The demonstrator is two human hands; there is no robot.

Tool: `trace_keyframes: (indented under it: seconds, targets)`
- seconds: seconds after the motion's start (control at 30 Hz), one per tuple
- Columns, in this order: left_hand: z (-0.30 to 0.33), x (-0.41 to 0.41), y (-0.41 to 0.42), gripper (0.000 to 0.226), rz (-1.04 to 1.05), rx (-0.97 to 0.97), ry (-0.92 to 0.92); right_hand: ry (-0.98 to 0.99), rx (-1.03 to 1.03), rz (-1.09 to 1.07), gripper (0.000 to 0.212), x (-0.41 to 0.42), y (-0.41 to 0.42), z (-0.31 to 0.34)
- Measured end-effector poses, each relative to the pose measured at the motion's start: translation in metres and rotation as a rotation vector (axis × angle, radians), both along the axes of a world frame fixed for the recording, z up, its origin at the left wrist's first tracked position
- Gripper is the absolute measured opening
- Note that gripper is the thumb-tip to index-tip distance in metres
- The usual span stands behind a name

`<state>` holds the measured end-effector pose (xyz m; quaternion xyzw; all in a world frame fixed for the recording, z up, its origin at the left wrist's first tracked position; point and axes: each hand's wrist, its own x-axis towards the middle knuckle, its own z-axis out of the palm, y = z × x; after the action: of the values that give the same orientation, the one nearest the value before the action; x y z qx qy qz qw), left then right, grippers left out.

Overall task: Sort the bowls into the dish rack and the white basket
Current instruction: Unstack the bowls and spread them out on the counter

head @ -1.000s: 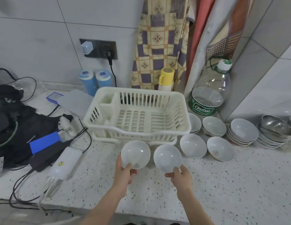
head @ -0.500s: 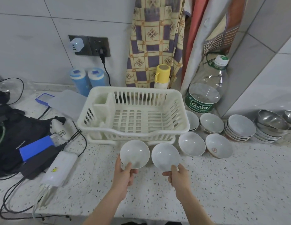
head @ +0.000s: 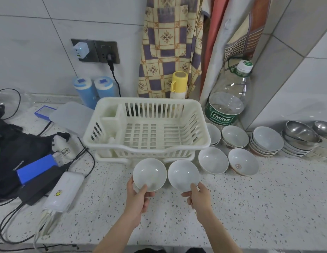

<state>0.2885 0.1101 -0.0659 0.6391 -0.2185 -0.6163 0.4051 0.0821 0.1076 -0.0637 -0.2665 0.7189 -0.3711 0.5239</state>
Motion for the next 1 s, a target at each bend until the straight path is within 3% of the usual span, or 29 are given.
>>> trace_keyframes:
  seconds: [0.5, 0.77, 0.9, 1.0]
  targets:
    - [0.005, -0.001, 0.0, 0.06, -0.03, 0.018, -0.052, -0.038, 0.017, 0.023, 0.03, -0.001, -0.001, 0.002]
    - [0.012, -0.004, 0.01, 0.071, 0.01, -0.048, -0.234, -0.107, 0.084, 0.022, 0.039, -0.008, 0.001, 0.012]
    - [0.012, -0.008, 0.026, 0.052, 0.193, -0.078, -0.294, -0.128, 0.041, -0.013, 0.032, -0.028, 0.007, 0.02]
    - [0.017, -0.027, 0.029, 0.034, 0.216, -0.121, -0.274, -0.096, 0.005, -0.032, 0.025, -0.054, 0.01, 0.027]
